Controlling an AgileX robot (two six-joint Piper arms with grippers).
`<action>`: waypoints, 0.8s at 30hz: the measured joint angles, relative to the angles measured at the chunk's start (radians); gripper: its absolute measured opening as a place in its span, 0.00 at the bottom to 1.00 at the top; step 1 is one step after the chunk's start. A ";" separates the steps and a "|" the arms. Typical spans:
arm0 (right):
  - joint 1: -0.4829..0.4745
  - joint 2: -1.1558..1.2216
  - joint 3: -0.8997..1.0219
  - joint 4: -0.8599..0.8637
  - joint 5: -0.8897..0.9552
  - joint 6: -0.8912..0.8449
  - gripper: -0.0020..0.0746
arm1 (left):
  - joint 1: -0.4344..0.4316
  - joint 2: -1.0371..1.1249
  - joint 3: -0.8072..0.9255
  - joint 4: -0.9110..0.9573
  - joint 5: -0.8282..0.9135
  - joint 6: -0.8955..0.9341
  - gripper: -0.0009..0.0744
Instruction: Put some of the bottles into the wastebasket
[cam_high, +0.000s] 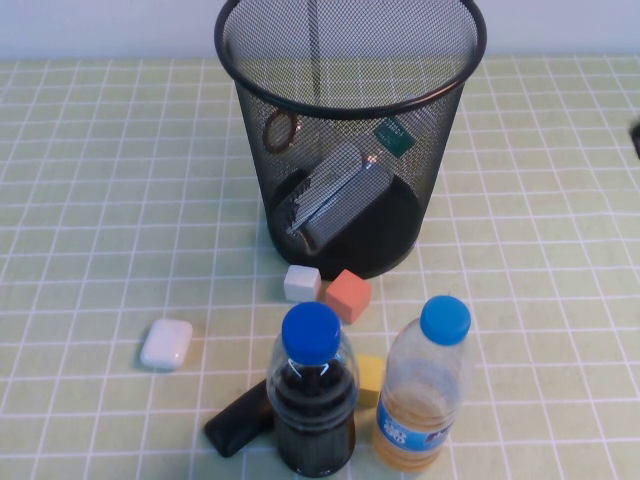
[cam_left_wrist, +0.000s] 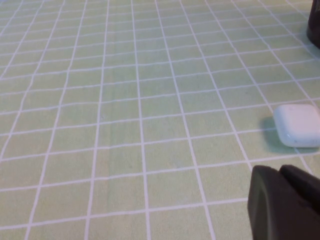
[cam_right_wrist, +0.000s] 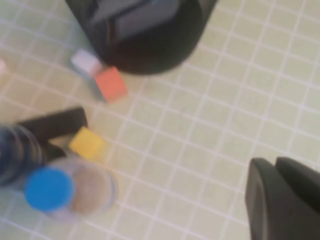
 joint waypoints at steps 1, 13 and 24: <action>0.000 -0.035 0.041 -0.009 0.000 0.000 0.02 | 0.000 0.000 0.000 0.000 0.000 0.000 0.01; 0.000 -0.265 0.335 -0.161 -0.021 0.027 0.02 | 0.000 0.000 0.000 0.000 0.000 0.000 0.01; -0.372 -0.767 1.100 -0.120 -0.838 -0.009 0.02 | 0.000 0.000 0.000 0.000 0.000 0.000 0.01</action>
